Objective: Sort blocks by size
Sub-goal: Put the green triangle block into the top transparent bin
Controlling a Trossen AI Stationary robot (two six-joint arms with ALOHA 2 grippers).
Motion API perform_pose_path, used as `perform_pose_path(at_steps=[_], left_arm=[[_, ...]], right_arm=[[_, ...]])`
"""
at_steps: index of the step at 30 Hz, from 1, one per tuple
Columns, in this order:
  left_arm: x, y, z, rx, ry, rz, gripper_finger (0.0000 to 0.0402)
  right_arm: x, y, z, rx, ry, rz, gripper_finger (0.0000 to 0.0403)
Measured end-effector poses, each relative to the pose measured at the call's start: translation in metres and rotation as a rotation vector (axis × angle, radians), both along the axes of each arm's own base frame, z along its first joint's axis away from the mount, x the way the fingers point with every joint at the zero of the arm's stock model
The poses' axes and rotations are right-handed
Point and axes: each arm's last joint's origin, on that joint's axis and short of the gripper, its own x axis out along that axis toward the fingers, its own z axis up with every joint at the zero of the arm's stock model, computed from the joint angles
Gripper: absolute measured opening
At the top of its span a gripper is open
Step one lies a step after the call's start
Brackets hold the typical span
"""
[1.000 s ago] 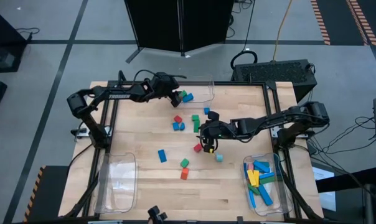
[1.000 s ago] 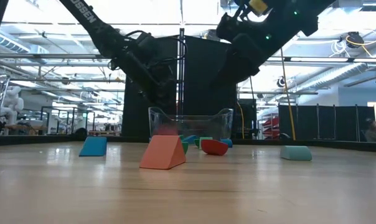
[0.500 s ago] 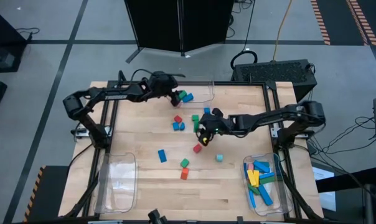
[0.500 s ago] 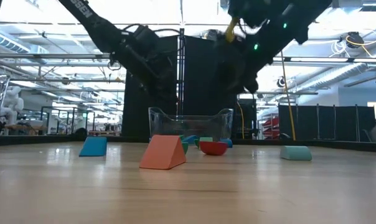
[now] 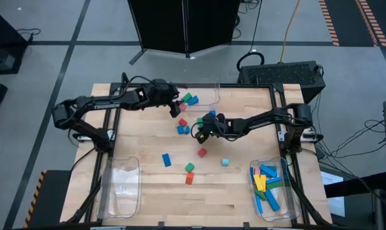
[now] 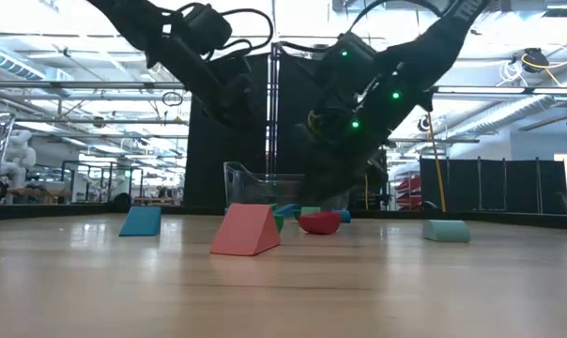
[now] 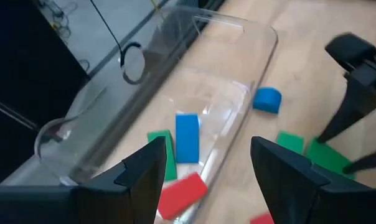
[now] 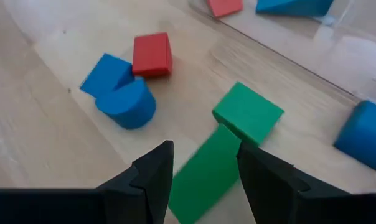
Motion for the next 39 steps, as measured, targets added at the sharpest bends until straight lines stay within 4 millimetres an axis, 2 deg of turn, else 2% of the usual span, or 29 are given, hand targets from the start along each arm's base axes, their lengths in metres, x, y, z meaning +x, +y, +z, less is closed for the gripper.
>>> perform_pose_path(at_steps=[5,13,18,24,27,30,36,39], left_arm=[[0.001,-0.004,0.000,0.018,0.019,-0.008,0.0235],[0.001,-0.006,0.000,0.037,0.030,0.010,0.0235],[0.000,-0.006,-0.001,0.036,0.047,0.020,0.0235],[0.000,-0.006,-0.001,0.038,0.051,0.027,0.0235],[0.001,-0.006,-0.001,0.038,0.047,0.026,0.0235],[0.002,-0.008,-0.001,0.040,0.045,0.020,0.0235],[0.004,-0.012,0.000,0.043,0.037,0.005,0.0235],[0.005,-0.013,0.000,0.045,0.032,0.001,0.0235]], right_arm=[[0.012,-0.001,-0.002,0.004,0.067,-0.024,0.0171],[0.025,-0.004,-0.005,-0.101,0.255,-0.062,0.0171],[0.017,0.013,-0.004,-0.115,0.352,-0.022,0.0171],[0.003,0.043,0.010,-0.115,0.391,-0.011,0.0171],[-0.002,0.049,0.017,-0.119,0.402,-0.007,0.0171],[-0.004,0.050,0.020,-0.168,0.479,0.118,0.0171],[-0.007,0.047,0.021,-0.266,0.665,0.602,0.0171],[-0.008,0.041,0.022,-0.322,0.725,0.719,0.0177]])
